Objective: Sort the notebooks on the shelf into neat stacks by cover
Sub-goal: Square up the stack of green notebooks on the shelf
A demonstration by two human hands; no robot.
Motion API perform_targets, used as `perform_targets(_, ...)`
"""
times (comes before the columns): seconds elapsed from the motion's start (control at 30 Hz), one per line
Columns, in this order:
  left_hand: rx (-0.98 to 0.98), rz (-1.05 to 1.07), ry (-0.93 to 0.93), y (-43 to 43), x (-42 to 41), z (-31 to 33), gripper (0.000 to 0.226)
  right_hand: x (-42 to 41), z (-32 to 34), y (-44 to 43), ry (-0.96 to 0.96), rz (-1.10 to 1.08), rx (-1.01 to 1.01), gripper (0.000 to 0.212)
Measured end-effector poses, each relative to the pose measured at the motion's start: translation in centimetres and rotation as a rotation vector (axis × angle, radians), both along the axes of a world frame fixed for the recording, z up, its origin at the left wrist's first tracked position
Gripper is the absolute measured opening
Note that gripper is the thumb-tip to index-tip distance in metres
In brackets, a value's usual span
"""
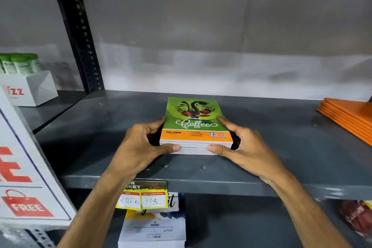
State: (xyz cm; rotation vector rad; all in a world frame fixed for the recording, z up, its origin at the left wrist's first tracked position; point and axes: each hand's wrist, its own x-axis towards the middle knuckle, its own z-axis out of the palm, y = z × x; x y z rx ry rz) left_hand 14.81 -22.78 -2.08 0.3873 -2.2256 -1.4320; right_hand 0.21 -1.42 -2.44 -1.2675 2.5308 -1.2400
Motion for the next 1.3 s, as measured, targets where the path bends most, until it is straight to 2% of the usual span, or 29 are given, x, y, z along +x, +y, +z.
perform_targets(0.1,-0.050,-0.003,-0.002,-0.1,-0.1,-0.1,0.066,0.2,0.2,0.0,0.019,-0.006,0.008,0.096)
perform_targets(0.2,-0.101,-0.012,-0.003,-0.2,-0.1,0.0,0.055,0.3,0.2,-0.1,0.025,-0.004,0.009,0.104)
perform_targets(0.53,-0.140,-0.046,0.021,-0.2,0.0,-0.2,0.055,0.1,-0.2,-0.1,-0.028,0.006,-0.017,0.103)
perform_targets(0.83,-0.092,-0.015,0.000,0.1,0.2,0.3,0.046,-0.1,-0.3,-0.2,-0.006,-0.017,-0.001,0.079)
perform_targets(0.9,-0.002,-0.003,-0.026,0.2,0.3,0.3,0.049,-0.1,-0.5,-0.4,-0.120,-0.006,-0.045,0.073)
perform_targets(0.97,0.146,0.132,0.019,0.4,0.0,0.7,0.084,-0.3,-0.5,-1.0,-0.370,-0.048,-0.280,0.086)
perform_targets(1.0,0.236,0.216,0.067,0.3,-0.4,1.0,0.093,-0.8,-0.3,-1.6,-0.498,-0.106,-0.424,0.091)
perform_targets(1.07,0.427,0.307,0.080,0.7,-1.3,2.4,0.092,-1.4,0.7,-3.0,-0.694,-0.188,-0.573,0.076)
perform_targets(1.13,0.617,0.290,0.057,1.2,-3.0,3.6,0.093,-1.2,1.8,-3.9,-0.724,-0.263,-0.493,0.055)
perform_targets(1.17,0.681,0.277,0.047,1.5,-3.7,4.0,0.089,-1.1,1.8,-4.3,-0.720,-0.286,-0.429,0.051)
perform_targets(1.23,0.722,0.236,0.004,2.2,-4.5,3.9,0.076,-1.0,1.2,-5.2,-0.705,-0.290,-0.340,0.058)
perform_targets(1.3,0.717,0.230,-0.035,2.3,-5.1,3.0,0.060,-1.0,0.4,-6.1,-0.655,-0.279,-0.340,0.056)
